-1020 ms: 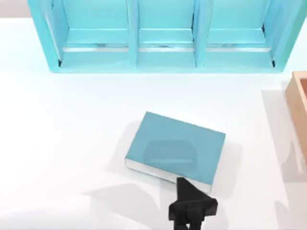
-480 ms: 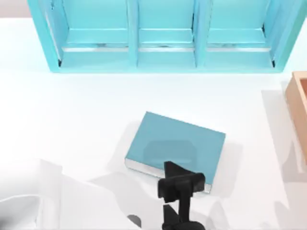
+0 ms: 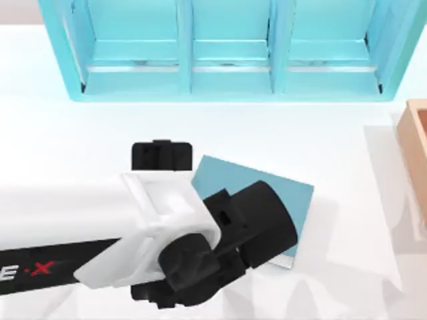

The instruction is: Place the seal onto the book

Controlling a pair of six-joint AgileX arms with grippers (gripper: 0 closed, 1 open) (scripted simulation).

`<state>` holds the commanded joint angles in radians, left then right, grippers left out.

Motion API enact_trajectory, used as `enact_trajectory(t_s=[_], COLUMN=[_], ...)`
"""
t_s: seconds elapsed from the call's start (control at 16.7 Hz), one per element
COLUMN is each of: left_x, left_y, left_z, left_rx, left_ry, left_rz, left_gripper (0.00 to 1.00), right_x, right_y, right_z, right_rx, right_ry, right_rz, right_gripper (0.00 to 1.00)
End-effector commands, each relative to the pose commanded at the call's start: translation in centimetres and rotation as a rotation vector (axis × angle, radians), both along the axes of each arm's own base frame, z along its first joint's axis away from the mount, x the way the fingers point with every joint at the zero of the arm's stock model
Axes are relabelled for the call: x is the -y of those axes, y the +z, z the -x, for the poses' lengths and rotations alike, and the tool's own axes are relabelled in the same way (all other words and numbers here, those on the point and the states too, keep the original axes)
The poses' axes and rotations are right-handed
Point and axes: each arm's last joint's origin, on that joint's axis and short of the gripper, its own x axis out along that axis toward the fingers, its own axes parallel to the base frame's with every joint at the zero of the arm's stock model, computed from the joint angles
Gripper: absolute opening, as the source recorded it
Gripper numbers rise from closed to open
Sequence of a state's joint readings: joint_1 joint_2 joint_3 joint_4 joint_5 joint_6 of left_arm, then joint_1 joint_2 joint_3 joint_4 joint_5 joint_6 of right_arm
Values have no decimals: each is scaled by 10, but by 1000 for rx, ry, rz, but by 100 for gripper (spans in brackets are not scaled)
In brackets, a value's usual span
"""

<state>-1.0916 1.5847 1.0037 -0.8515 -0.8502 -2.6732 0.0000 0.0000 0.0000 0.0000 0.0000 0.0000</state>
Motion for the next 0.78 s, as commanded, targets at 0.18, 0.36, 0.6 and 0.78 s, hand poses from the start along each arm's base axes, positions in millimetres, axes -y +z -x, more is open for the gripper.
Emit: enact_trajectory(t_s=[0.18,0.36,0.6,0.78], left_x=[-54,-109,-170,-201], left_y=[18,26,21,7], left_z=[-20,-21,-2,17], left_rx=[-120,-144,-16,131], left_ry=[-158,-399,-697,-817], left_rz=[-38,-129,-366,-618], left_gripper=[100,100,100,100], right_x=[0,0,0,0], right_y=[0,0,0,0], right_z=[0,0,0,0], right_rx=[0,0,0,0], right_ry=[0,0,0,0], right_rz=[0,0,0,0], right_gripper=[100,100,100,100])
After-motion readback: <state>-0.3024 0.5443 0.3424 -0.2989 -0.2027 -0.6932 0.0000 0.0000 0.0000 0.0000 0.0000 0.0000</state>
